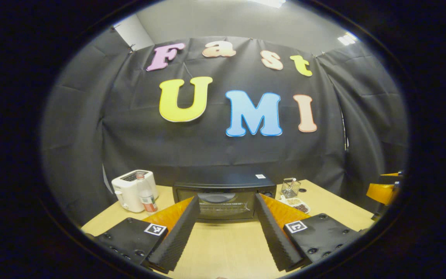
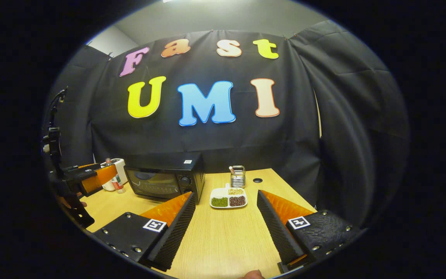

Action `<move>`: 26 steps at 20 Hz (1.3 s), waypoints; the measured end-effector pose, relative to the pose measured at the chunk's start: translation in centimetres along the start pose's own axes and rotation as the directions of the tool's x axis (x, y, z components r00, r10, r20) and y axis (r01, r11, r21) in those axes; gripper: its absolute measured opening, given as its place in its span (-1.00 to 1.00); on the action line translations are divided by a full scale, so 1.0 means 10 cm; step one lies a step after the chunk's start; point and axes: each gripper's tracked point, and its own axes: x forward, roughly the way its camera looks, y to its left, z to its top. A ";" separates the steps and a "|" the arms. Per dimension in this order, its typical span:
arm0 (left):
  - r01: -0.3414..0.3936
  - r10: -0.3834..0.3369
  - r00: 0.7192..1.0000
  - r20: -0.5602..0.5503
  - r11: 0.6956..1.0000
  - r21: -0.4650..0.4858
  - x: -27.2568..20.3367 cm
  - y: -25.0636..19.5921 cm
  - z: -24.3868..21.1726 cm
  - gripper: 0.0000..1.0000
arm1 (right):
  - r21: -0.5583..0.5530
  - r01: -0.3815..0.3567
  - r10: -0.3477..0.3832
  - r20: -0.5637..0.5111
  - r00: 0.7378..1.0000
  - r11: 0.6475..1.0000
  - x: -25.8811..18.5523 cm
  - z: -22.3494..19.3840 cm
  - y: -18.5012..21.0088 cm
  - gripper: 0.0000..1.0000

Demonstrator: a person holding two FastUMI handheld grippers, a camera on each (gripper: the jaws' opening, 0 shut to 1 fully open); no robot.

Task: Open the electric oven with the left hand, put the food in, and close the electric oven.

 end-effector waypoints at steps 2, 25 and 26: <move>-0.034 0.034 0.999 0.028 0.999 0.006 -0.25 -0.01 0.12 0.85 | -0.011 -0.022 0.022 0.025 0.999 1.000 -0.10 0.09 -0.05 0.97; -0.083 0.077 0.981 0.176 0.996 0.024 -1.82 0.38 0.74 1.00 | 0.003 -0.015 0.014 0.211 0.977 1.000 -1.07 0.60 0.22 0.96; -0.083 0.077 0.981 0.179 0.996 0.026 -1.83 0.39 0.75 1.00 | 0.000 -0.013 0.013 0.217 0.976 1.000 -1.08 0.62 0.23 0.96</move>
